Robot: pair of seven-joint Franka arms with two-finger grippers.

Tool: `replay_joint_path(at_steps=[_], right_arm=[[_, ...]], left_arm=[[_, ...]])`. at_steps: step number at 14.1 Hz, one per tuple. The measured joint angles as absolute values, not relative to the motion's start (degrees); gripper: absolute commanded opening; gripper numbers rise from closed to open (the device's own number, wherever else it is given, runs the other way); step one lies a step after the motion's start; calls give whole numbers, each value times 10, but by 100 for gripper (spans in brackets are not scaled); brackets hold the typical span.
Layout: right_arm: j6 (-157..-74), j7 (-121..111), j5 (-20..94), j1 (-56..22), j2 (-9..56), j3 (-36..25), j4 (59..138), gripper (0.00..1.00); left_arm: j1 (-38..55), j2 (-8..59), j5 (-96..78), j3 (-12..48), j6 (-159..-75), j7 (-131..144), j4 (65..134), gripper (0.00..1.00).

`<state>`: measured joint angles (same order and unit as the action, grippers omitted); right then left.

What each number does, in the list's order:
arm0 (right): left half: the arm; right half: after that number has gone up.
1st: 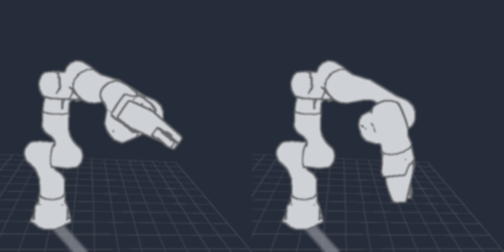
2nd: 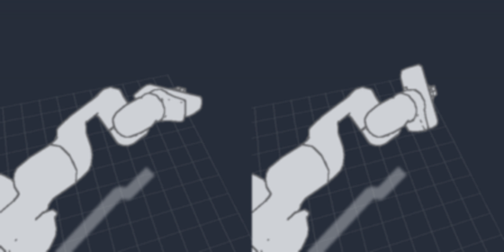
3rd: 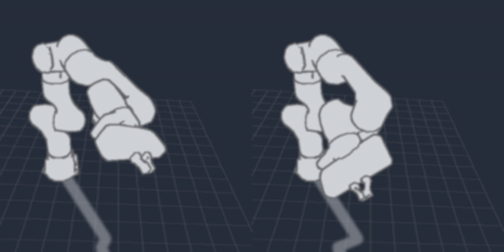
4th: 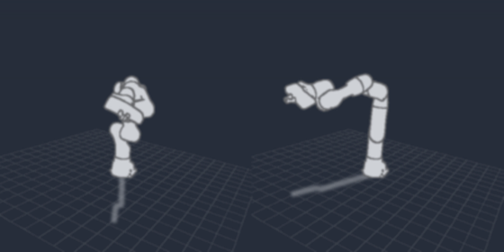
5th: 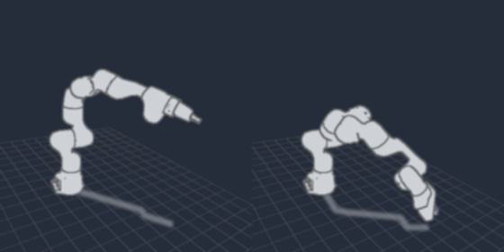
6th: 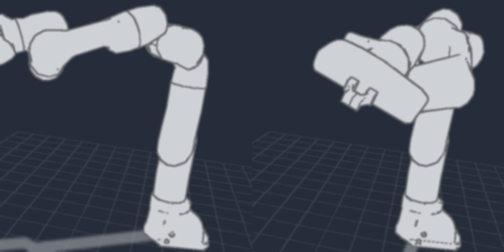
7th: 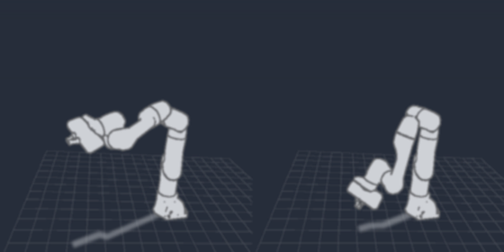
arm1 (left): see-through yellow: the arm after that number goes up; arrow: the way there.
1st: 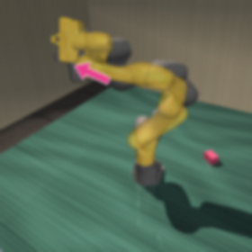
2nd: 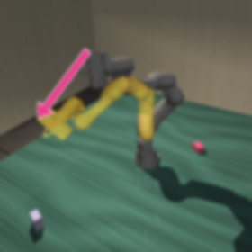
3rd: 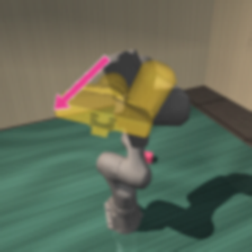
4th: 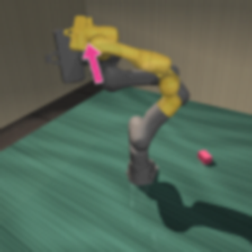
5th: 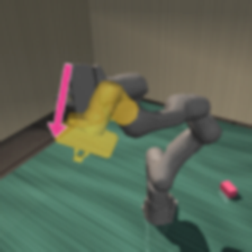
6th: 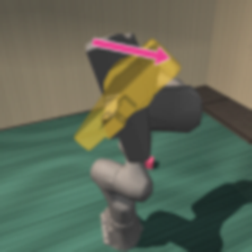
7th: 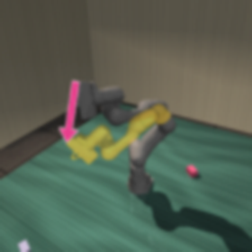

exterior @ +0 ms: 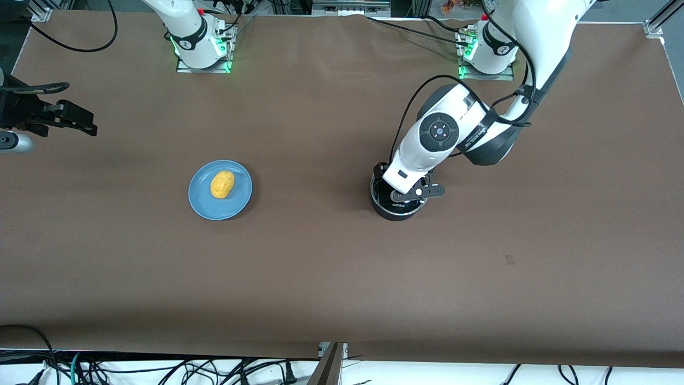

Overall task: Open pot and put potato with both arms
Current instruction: 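Reach the left gripper to the saucepan lid and grasp its blue knob, then lift the lid aside with the left gripper while the right gripper grasps the potato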

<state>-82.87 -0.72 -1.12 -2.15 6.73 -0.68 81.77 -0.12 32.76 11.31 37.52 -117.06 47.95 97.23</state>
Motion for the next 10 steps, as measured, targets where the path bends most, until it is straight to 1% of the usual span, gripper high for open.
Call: replay_joint_path(at_steps=[4,8,9,10], right_arm=[[-828,-7,-11,-21,79,-7,820,100],[-837,-7,-12,-21,104,-7,832,100],[-847,-7,-12,-21,111,-4,842,100],[-865,-3,-12,-21,119,3,854,100]], left_arm=[[1,345,113,375,-1174,470,972,100],[4,354,136,375,-1179,469,972,100],[4,356,140,375,-1179,469,972,90],[3,357,142,374,-1179,469,972,76]])
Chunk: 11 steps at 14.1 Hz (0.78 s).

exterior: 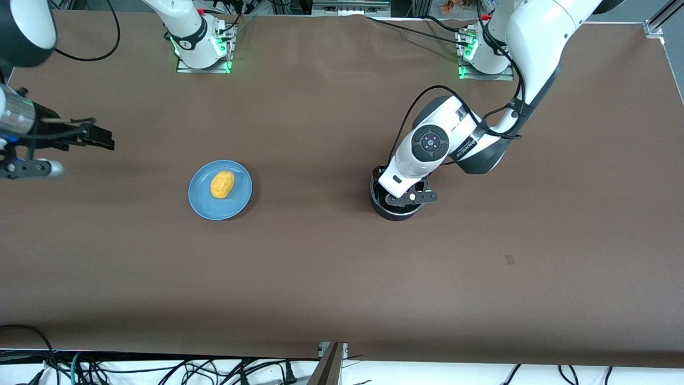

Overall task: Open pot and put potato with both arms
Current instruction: 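Lift the lid aside with the left gripper while the right gripper grasps the potato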

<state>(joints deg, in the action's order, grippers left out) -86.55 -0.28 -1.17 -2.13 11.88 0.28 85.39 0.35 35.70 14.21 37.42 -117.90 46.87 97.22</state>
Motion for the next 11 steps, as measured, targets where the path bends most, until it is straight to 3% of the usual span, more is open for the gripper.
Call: replay_joint_path(at_steps=[3,6,11], right_arm=[[-949,107,-12,-23,143,44,912,100],[-1028,224,-12,-25,170,66,983,100],[-1206,352,-12,-21,222,64,1120,100]], left_arm=[[1,358,143,372,-1179,469,972,43],[-1,359,143,369,-1179,468,972,0],[-33,358,143,372,-1172,432,963,0]])
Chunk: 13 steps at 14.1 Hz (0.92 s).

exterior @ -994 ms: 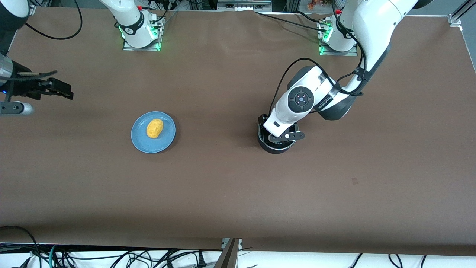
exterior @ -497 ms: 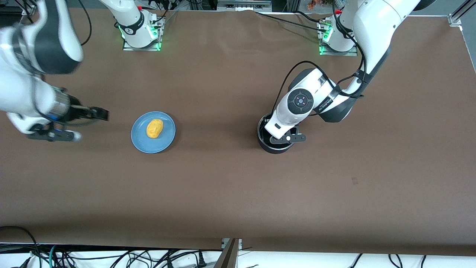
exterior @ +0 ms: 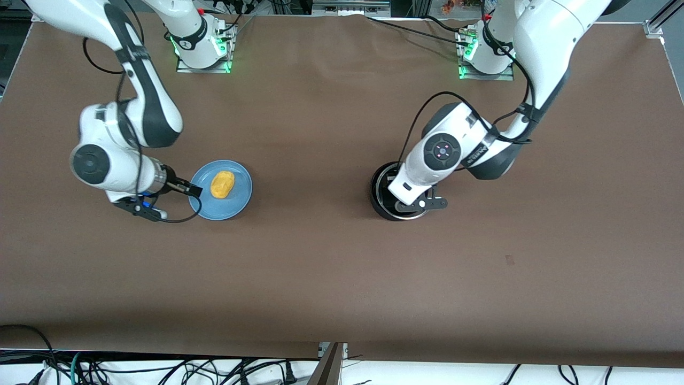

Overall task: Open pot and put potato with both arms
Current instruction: 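Lift the lid aside with the left gripper while the right gripper grasps the potato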

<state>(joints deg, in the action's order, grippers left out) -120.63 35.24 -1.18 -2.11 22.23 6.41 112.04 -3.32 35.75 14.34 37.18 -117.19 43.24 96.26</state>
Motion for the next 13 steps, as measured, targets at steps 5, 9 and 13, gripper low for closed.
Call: replay_joint_path(at_steps=[5,9,13], right_arm=[[-1266,461,-12,-22,229,66,1172,100],[-1293,499,-12,-24,230,88,1175,100],[-1311,509,-12,-26,232,106,1173,100]], left_arm=[[-119,325,143,389,-1107,310,948,0],[-225,278,143,410,-1069,149,976,0],[-480,202,143,559,-1201,8,1156,0]])
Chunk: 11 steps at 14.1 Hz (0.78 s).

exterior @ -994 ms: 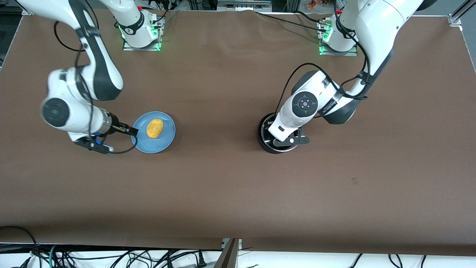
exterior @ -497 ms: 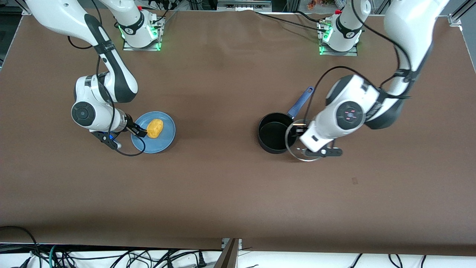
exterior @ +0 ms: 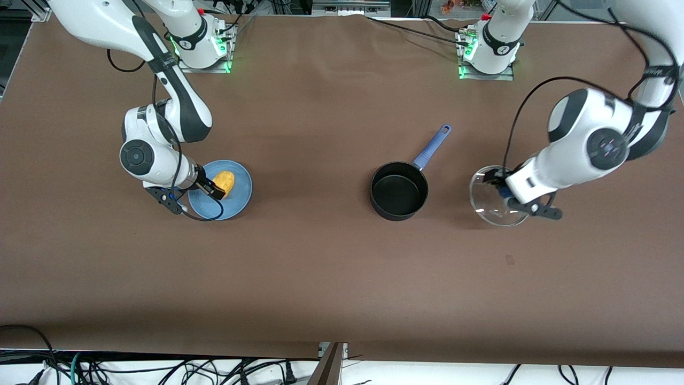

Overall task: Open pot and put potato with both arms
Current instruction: 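Lift the lid aside with the left gripper while the right gripper grasps the potato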

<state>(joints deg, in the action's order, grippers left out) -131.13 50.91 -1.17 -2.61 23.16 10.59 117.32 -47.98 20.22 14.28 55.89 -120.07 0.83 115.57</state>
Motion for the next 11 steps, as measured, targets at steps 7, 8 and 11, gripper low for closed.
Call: replay_joint_path(at_steps=[7,8,11], right_arm=[[-1351,510,-12,-33,269,112,1174,26],[-1352,510,-12,-33,270,112,1174,18],[-1354,509,-12,-33,271,113,1174,8]], left_arm=[[-676,256,286,555,-1318,-151,1266,0],[-669,278,304,543,-1318,-151,1256,0],[-572,321,316,454,-1303,-148,1203,0]])
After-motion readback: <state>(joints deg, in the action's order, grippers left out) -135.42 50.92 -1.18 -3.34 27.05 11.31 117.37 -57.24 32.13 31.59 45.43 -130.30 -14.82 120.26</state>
